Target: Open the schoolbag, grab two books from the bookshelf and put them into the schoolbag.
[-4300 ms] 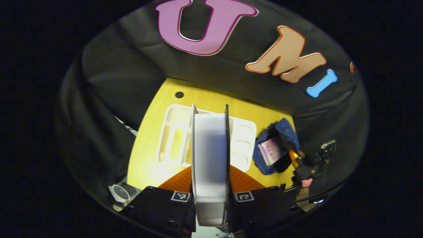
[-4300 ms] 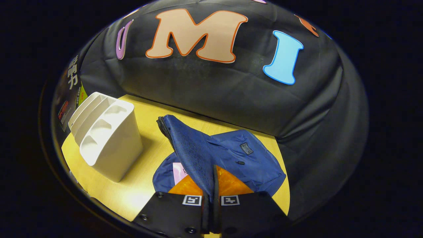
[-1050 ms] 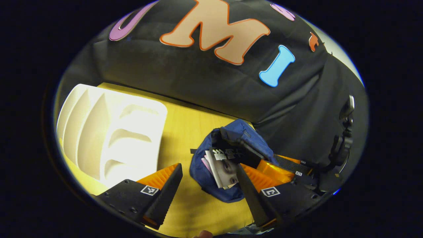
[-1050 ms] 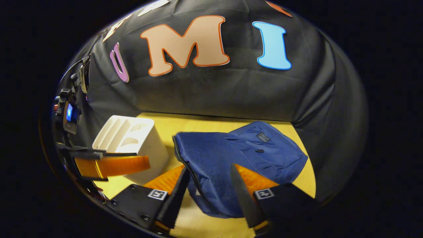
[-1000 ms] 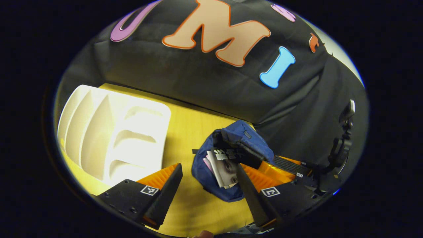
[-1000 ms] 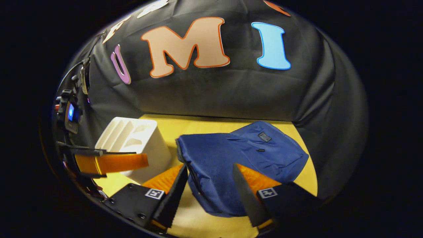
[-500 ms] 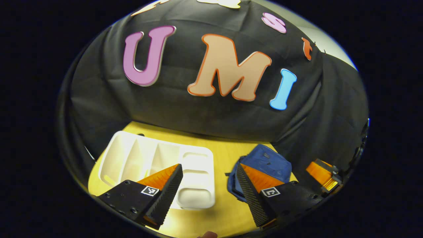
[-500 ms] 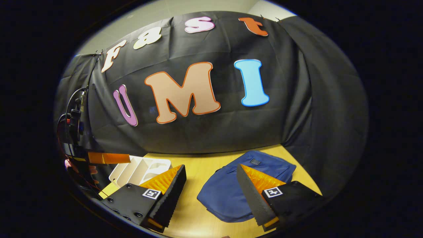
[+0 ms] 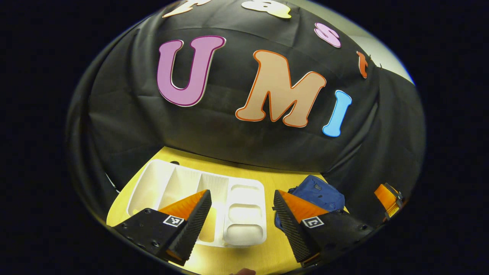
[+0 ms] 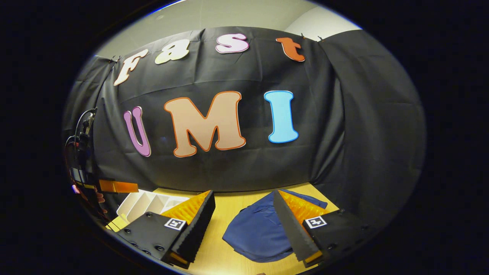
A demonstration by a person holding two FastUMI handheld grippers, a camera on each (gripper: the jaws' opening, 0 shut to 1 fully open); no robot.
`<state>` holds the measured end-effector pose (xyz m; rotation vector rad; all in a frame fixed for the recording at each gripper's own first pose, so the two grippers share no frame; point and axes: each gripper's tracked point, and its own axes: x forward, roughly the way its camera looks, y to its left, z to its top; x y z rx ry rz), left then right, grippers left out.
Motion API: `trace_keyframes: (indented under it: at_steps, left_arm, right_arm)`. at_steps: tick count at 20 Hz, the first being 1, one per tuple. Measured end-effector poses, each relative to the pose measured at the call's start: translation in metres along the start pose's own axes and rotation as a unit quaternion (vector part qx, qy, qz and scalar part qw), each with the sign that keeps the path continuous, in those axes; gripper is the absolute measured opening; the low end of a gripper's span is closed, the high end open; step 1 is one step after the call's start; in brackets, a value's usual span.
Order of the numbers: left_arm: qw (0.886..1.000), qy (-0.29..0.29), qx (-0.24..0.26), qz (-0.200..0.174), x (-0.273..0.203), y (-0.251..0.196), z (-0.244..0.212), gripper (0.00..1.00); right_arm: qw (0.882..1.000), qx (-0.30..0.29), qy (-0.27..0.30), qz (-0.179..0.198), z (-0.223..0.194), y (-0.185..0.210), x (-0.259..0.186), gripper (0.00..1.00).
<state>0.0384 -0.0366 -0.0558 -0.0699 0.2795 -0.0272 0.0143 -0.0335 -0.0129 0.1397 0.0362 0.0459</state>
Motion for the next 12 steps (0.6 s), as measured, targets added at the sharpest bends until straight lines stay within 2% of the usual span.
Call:
trace_keyframes:
  at_steps: [12]
  left_arm:
    - [0.999, 0.022, 0.011, -0.040, 0.014, 0.011, -0.006, 0.95]
  right_arm:
    - [0.998, -0.001, -0.012, -0.060, 0.003, -0.001, -0.025, 0.96]
